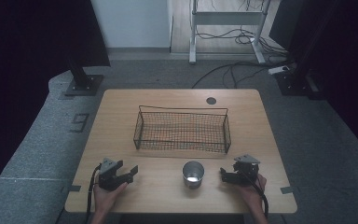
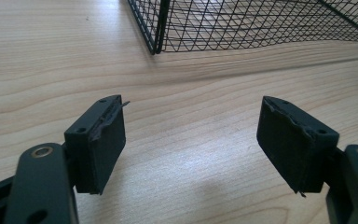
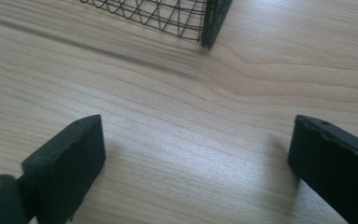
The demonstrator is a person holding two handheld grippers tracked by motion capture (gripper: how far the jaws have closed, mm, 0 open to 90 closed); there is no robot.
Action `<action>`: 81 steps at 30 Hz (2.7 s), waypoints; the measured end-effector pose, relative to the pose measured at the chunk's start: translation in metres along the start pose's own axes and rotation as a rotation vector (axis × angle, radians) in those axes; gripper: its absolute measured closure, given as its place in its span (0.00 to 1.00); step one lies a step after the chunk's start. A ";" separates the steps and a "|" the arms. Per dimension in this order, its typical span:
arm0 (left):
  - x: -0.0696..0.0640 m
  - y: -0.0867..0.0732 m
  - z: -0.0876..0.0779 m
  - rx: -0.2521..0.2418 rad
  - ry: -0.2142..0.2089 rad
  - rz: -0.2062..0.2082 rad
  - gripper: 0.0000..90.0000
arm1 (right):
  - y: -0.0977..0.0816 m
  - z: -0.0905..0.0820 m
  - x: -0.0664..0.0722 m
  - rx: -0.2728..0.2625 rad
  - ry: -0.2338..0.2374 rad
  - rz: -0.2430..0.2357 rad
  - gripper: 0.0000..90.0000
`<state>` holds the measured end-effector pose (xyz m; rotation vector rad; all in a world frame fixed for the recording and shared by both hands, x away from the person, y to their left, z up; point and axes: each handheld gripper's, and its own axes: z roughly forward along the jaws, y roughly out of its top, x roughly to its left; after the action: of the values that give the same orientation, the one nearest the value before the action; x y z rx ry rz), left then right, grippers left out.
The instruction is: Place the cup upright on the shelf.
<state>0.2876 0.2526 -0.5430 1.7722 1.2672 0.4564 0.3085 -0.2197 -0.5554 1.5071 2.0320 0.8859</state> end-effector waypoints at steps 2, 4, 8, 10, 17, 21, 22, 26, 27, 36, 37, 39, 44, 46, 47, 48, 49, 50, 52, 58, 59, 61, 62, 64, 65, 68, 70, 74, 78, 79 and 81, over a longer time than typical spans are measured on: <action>0.001 0.000 0.000 0.004 -0.006 -0.008 0.26 | 0.000 -0.001 0.000 -0.003 -0.003 0.003 0.07; 0.001 0.000 0.000 0.006 -0.011 -0.015 0.26 | -0.001 -0.001 0.000 -0.007 -0.006 0.003 0.09; 0.001 -0.001 -0.001 0.011 -0.030 -0.024 0.27 | -0.002 -0.003 -0.001 -0.014 -0.006 0.005 0.13; 0.001 -0.002 -0.002 0.015 -0.038 -0.025 0.27 | -0.003 -0.004 -0.001 -0.018 -0.005 0.004 0.14; -0.002 -0.002 0.000 0.036 -0.034 -0.013 0.28 | -0.006 -0.012 0.004 -0.045 0.024 -0.009 0.16; -0.006 -0.001 0.001 0.045 -0.033 0.008 0.29 | -0.004 -0.025 0.011 -0.104 0.058 -0.007 0.17; -0.007 -0.001 0.002 0.047 -0.025 0.019 0.29 | -0.003 -0.030 0.013 -0.123 0.068 -0.011 0.17; -0.010 -0.001 0.004 0.066 -0.018 0.041 0.29 | 0.000 -0.046 0.022 -0.181 0.142 -0.015 0.17; -0.010 0.000 0.004 0.070 -0.018 0.041 0.29 | 0.001 -0.049 0.024 -0.194 0.159 -0.018 0.17; -0.013 0.001 0.008 0.102 -0.013 0.066 0.30 | 0.010 -0.068 0.050 -0.269 0.271 -0.058 0.15; -0.014 0.002 0.009 0.106 -0.011 0.068 0.30 | 0.010 -0.068 0.052 -0.267 0.282 -0.059 0.14; -0.014 0.002 0.010 0.112 -0.009 0.072 0.30 | 0.012 -0.068 0.057 -0.269 0.312 -0.063 0.14; -0.015 0.003 0.012 0.132 -0.008 0.078 0.30 | 0.015 -0.067 0.075 -0.267 0.348 -0.082 0.11; -0.014 0.003 0.013 0.137 -0.009 0.070 0.30 | 0.017 -0.066 0.080 -0.269 0.355 -0.078 0.10; -0.013 0.003 0.013 0.140 -0.010 0.067 0.30 | 0.017 -0.066 0.082 -0.267 0.362 -0.077 0.09; -0.013 0.003 0.014 0.144 -0.011 0.064 0.30 | 0.017 -0.065 0.085 -0.267 0.366 -0.078 0.08; -0.013 0.004 0.014 0.147 -0.011 0.062 0.29 | 0.018 -0.065 0.088 -0.265 0.367 -0.085 0.07; -0.013 0.004 0.014 0.148 -0.009 0.060 0.30 | 0.018 -0.064 0.090 -0.263 0.369 -0.089 0.07; -0.013 0.004 0.014 0.149 -0.010 0.059 0.29 | 0.019 -0.061 0.096 -0.256 0.364 -0.099 0.04; -0.012 0.004 0.015 0.156 -0.015 0.054 0.30 | 0.023 -0.051 0.112 -0.250 0.348 -0.119 0.00; -0.012 0.004 0.015 0.157 -0.017 0.052 0.29 | 0.023 -0.049 0.114 -0.247 0.348 -0.122 0.00; -0.011 0.004 0.015 0.162 -0.021 0.049 0.29 | 0.023 -0.045 0.117 -0.238 0.349 -0.132 0.00; -0.011 0.004 0.015 0.163 -0.022 0.049 0.29 | 0.023 -0.043 0.119 -0.232 0.350 -0.137 0.00; -0.011 0.004 0.016 0.165 -0.022 0.049 0.29 | 0.023 -0.039 0.121 -0.226 0.348 -0.143 0.00; -0.011 0.004 0.016 0.166 -0.023 0.049 0.30 | 0.023 -0.037 0.123 -0.222 0.345 -0.148 0.00; -0.011 0.004 0.016 0.167 -0.024 0.051 0.30 | 0.023 -0.030 0.127 -0.206 0.343 -0.161 0.00; -0.011 0.004 0.016 0.168 -0.026 0.051 0.30 | 0.023 -0.027 0.129 -0.197 0.344 -0.168 0.00; -0.011 0.004 0.016 0.169 -0.027 0.052 0.30 | 0.022 -0.024 0.131 -0.193 0.332 -0.175 0.02; -0.012 0.004 0.016 0.172 -0.027 0.057 0.30 | 0.021 -0.022 0.129 -0.188 0.319 -0.175 0.08; -0.012 0.004 0.016 0.172 -0.027 0.058 0.30 | 0.021 -0.022 0.128 -0.182 0.322 -0.170 0.10; -0.012 0.004 0.016 0.173 -0.027 0.059 0.30 | 0.020 -0.021 0.126 -0.188 0.318 -0.164 0.14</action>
<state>0.2968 0.2342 -0.5459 1.9578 1.2697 0.3637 0.2702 -0.1002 -0.5248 1.1387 2.1809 1.2730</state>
